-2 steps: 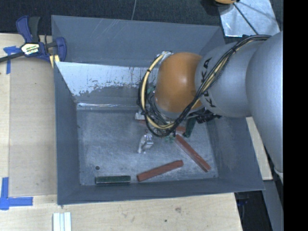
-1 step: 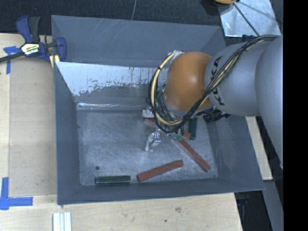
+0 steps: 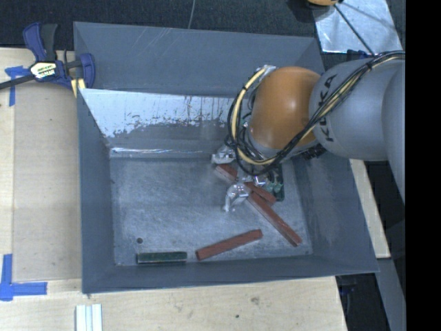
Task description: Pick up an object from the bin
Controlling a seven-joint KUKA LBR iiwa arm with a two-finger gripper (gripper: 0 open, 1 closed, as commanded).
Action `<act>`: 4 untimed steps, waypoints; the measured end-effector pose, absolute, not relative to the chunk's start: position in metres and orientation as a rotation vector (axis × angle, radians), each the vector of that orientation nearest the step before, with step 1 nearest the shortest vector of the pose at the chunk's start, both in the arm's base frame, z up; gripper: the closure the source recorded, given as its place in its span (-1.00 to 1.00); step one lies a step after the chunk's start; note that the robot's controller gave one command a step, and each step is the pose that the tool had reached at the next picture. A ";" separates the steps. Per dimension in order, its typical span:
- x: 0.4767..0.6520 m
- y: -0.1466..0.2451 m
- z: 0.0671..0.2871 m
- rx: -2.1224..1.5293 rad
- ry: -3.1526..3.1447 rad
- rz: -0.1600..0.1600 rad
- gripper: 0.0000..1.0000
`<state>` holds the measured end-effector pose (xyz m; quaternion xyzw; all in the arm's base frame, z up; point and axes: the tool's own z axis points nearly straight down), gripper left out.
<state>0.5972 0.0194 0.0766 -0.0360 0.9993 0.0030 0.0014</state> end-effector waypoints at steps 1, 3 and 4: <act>0.620 -0.017 0.077 0.125 3.140 0.013 -1.00; 0.597 -0.022 0.080 -0.284 3.090 -0.004 1.00; 0.597 -0.022 0.080 -0.284 3.091 -0.004 1.00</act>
Offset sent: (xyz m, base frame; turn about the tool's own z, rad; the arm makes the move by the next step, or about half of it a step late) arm 0.0213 -0.0765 0.0107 -0.2621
